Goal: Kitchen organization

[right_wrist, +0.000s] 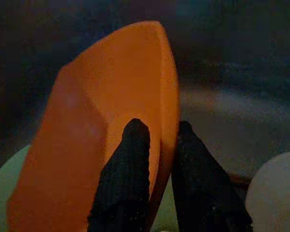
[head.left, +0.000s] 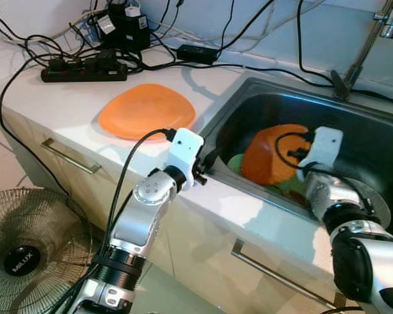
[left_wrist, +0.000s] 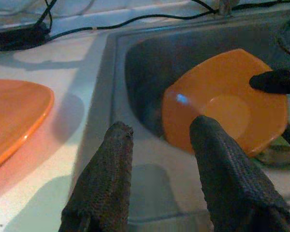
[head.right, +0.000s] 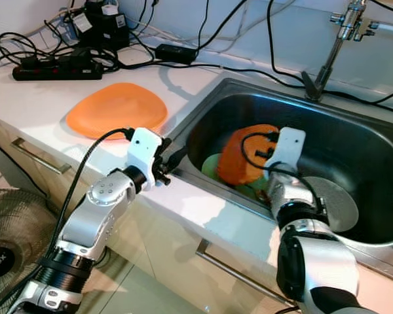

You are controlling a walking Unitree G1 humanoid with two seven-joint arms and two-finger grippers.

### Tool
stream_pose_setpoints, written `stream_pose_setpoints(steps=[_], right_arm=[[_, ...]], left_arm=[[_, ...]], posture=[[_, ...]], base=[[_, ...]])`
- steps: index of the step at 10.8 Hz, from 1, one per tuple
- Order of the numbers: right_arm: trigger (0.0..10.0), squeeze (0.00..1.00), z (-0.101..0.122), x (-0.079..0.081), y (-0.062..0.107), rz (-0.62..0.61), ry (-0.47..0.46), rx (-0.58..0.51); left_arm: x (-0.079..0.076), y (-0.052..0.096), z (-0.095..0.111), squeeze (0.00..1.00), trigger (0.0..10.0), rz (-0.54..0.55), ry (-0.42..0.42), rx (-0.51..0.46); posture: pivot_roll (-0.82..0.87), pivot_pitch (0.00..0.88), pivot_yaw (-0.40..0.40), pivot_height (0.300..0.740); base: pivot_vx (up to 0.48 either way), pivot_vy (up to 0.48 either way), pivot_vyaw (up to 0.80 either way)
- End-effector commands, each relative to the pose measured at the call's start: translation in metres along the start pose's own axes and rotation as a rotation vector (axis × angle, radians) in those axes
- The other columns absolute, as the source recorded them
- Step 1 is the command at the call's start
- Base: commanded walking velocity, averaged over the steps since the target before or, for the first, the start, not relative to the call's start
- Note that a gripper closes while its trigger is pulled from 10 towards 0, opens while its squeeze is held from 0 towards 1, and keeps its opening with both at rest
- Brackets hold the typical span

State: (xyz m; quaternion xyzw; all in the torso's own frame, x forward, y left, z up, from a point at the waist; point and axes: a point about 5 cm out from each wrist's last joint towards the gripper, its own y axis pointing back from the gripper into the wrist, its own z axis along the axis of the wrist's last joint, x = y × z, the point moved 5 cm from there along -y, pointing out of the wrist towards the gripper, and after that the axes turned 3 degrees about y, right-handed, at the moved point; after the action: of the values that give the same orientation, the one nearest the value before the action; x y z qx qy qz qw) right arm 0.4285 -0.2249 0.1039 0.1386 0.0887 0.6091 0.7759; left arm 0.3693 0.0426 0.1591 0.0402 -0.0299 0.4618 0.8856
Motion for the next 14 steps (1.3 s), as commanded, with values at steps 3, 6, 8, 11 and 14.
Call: stream_pose_setpoints(steps=[3,6,8,11,14], right_arm=[[10.0,0.00,0.001,0.003,0.000,0.006,0.023,0.007],[10.0,1.00,0.000,0.006,0.000,0.020,0.053,0.006],[10.0,0.00,0.001,0.006,0.000,0.016,0.084,-0.002],[10.0,1.00,0.003,0.004,0.000,-0.002,0.130,-0.017],[10.0,0.00,0.012,0.003,0.001,-0.019,0.283,-0.078]], left_arm=[[-0.002,0.002,0.001,0.00,10.0,-0.011,-0.003,0.006],[-0.003,0.002,0.000,0.00,10.0,-0.012,-0.003,0.011],[-0.003,0.002,0.000,0.00,10.0,-0.010,-0.003,0.014],[-0.005,0.001,-0.001,0.00,10.0,-0.013,-0.002,0.015],[-0.005,0.001,-0.001,0.00,10.0,-0.015,-0.006,0.017]], posture=[[0.20,0.044,0.008,0.740],[0.20,0.047,0.007,0.740],[0.20,0.050,0.007,0.740],[0.20,0.052,0.007,0.740],[0.19,0.054,0.007,0.740]], base=[[0.000,0.000,0.00],[0.000,0.000,0.00],[0.000,0.000,0.00],[0.000,0.000,0.00],[0.000,0.000,0.00]])
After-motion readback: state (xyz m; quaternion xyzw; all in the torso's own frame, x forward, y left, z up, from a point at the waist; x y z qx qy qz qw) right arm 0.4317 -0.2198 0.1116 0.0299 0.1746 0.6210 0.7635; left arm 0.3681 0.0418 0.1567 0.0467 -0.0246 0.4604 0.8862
